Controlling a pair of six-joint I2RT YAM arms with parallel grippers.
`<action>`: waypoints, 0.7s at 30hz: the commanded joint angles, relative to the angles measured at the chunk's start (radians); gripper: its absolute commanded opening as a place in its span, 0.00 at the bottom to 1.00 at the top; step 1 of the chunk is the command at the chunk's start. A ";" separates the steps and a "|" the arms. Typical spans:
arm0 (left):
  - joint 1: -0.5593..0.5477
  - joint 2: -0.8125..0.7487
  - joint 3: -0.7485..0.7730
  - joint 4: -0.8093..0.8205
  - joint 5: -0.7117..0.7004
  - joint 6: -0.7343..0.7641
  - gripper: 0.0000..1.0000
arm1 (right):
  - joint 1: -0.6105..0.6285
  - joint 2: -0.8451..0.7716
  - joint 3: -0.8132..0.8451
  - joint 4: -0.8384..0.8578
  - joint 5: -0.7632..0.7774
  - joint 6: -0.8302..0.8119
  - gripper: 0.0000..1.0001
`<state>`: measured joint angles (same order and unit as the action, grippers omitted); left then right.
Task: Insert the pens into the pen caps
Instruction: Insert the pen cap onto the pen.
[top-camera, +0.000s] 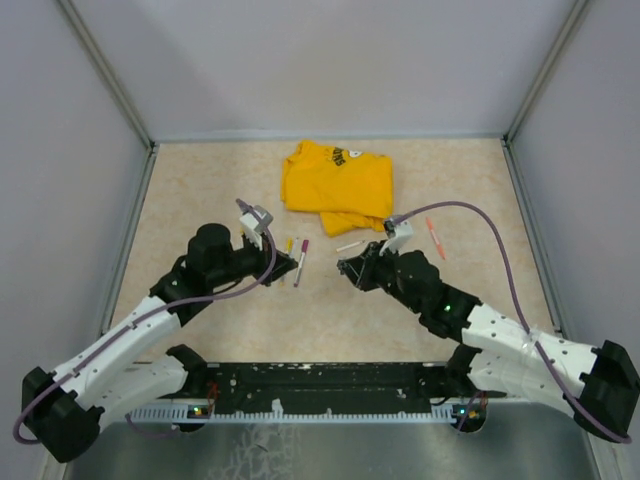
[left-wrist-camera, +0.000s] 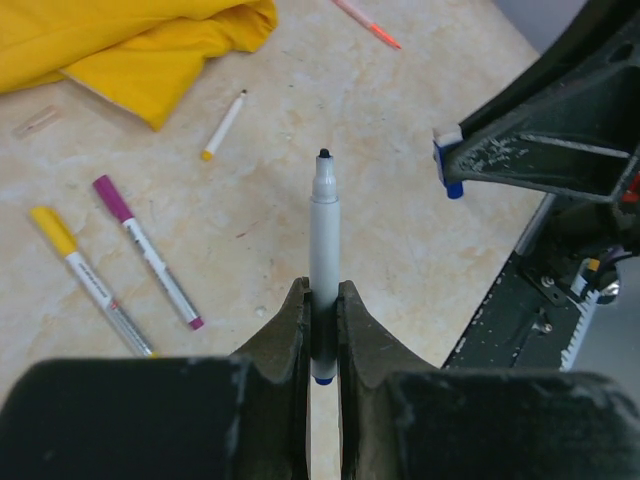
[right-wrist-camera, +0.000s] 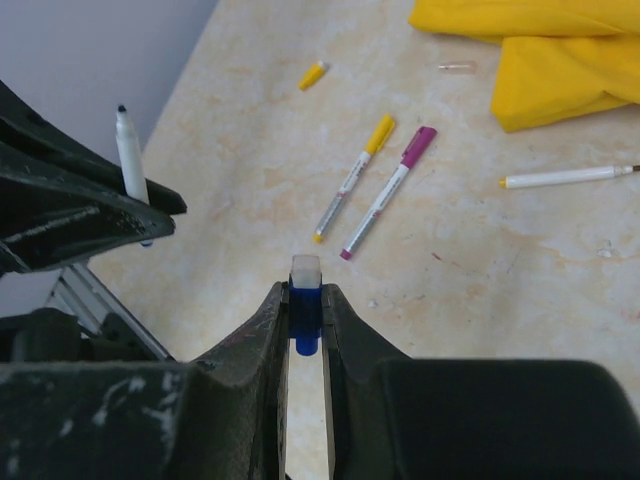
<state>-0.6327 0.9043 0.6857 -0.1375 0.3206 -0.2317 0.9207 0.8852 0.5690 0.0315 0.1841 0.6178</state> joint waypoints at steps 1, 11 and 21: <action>-0.048 -0.027 -0.041 0.145 0.077 -0.051 0.00 | 0.003 -0.061 -0.071 0.306 0.067 0.135 0.00; -0.206 -0.002 -0.056 0.280 -0.005 -0.108 0.00 | 0.002 -0.093 -0.157 0.653 0.146 0.165 0.00; -0.284 0.071 -0.030 0.355 -0.021 -0.127 0.00 | 0.002 -0.087 -0.203 0.912 0.147 0.156 0.00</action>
<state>-0.8974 0.9539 0.6384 0.1501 0.3126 -0.3481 0.9207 0.8078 0.3637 0.7532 0.2958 0.7719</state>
